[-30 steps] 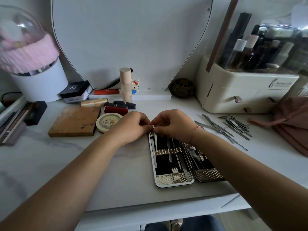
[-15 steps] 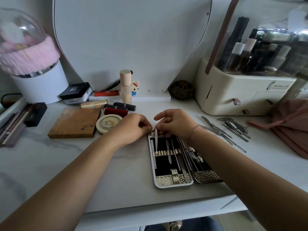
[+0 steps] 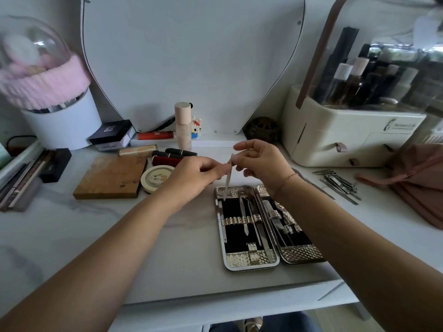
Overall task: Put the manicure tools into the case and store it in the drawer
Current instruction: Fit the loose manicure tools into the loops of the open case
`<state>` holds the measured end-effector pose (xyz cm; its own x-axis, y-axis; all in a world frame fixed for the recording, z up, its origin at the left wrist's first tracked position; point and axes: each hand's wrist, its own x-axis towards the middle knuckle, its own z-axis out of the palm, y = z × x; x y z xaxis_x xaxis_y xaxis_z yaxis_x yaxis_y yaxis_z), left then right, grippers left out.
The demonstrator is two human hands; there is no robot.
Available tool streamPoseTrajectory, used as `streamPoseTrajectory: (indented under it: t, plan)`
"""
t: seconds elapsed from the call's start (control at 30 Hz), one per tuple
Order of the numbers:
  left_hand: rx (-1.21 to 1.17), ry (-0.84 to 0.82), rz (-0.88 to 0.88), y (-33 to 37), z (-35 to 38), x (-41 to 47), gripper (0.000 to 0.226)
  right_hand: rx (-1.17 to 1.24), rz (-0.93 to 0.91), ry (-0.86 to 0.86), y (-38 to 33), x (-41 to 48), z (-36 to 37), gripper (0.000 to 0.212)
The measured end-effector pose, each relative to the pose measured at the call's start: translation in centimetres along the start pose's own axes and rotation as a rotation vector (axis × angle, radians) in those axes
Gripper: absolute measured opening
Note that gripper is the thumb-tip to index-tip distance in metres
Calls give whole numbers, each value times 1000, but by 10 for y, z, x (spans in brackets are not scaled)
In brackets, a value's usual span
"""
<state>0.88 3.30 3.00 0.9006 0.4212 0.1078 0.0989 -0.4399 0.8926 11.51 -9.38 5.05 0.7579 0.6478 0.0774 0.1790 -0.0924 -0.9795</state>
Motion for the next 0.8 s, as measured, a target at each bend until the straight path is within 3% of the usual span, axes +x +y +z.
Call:
streamPoseTrajectory:
  t: [0.23,0.37,0.63,0.8]
  plan:
    - [-268,6,-68,3,1,-1,4,73,-2,-54,-3,-8,3,18]
    - [-368,1,-90,4,0,-1,6,88,12,-113,-1,-14,0,19]
    - [-247,-104,-122,2,5,-3,9,37,137,-142,2,-8,2,6]
    - [-5,9,-52,-5,2,0,27,79,294,-159,4,-4,0,5]
